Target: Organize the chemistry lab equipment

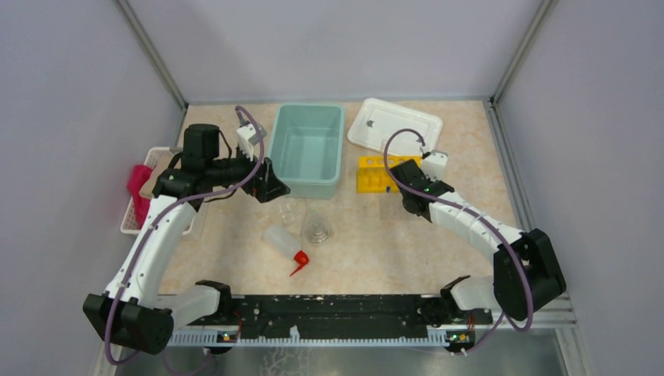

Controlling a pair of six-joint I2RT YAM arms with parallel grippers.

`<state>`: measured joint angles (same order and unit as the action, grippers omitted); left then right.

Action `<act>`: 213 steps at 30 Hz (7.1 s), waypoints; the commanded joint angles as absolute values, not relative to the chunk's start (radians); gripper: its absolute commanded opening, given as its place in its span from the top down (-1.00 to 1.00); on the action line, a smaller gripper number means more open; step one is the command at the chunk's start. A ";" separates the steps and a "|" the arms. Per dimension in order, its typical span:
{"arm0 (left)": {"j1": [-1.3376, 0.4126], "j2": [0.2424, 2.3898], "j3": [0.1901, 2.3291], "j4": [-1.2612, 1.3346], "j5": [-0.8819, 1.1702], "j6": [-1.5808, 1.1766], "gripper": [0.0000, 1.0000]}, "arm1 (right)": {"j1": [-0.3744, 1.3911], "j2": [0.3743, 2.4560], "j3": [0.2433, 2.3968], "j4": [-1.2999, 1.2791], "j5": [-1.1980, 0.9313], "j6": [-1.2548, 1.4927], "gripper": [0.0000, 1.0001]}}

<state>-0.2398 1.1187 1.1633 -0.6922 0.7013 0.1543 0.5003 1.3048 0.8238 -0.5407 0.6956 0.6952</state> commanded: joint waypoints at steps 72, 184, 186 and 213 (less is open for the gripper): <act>-0.017 1.170 1.132 -0.689 0.675 0.118 -0.98 | 1.132 1.737 1.278 -0.402 0.370 0.534 0.76; 0.229 1.184 1.139 -0.741 0.740 0.172 -0.98 | 1.116 1.755 1.717 -0.462 0.562 0.272 0.13; 0.236 1.180 1.129 -0.749 0.738 0.194 -0.98 | 1.161 1.733 1.652 -0.482 0.551 0.329 0.17; 0.234 1.204 1.070 -0.774 0.747 0.248 -0.72 | 1.177 1.858 1.543 -0.364 0.362 0.449 0.43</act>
